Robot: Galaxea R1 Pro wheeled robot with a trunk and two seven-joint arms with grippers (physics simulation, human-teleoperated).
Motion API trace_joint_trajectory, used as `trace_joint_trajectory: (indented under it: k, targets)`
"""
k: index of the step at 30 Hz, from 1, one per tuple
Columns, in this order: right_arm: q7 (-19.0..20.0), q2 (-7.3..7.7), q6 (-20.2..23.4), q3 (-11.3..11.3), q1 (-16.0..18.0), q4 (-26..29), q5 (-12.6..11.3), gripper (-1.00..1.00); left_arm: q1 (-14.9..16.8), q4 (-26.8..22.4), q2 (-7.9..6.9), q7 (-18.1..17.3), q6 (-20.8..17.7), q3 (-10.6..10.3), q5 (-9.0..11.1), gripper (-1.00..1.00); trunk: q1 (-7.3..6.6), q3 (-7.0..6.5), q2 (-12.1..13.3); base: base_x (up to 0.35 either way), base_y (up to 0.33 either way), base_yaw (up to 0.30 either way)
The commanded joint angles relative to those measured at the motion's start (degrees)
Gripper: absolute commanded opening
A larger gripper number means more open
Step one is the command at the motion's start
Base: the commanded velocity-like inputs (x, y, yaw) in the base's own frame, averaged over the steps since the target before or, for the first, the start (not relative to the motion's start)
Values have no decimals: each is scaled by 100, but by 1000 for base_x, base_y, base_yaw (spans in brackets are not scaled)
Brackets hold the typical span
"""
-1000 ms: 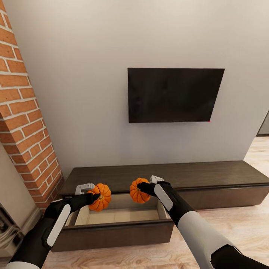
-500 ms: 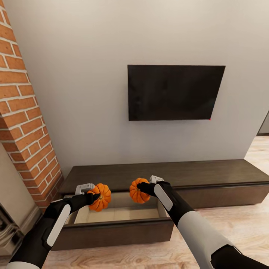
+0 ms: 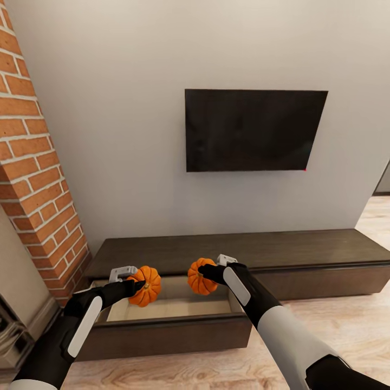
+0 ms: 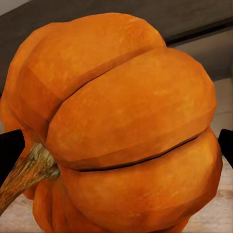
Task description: Place each of the two pumpkins and all three candles from the living room inside a cabinet in the living room (use any cabinet), then make sure every cabinet is closed, and position the cauldron so it is next to a table in the living room.
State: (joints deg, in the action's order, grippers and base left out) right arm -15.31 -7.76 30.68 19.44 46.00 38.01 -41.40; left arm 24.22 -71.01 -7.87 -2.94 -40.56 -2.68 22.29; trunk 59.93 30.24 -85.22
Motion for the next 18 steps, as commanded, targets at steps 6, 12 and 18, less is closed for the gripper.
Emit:
trace_joint_trajectory:
  k: [6, 12, 18]
  targets:
    - [-54, 3, 8, 40, 5, 12, -61, -100, 4, -7, -4, -6, -22, -4, -14, -100, 132, 114, -246, 0, 0, 0]
    - [-51, 3, 8, 42, 5, 13, -68, -100, 4, -9, -7, -10, -21, -4, -14, -100, 264, 222, -487, 0, 0, 0]
    - [-55, 9, 13, 42, 5, 6, -69, -100, 4, -12, -6, -12, -16, -4, -14, -100, 330, 276, -607, 0, 0, 0]
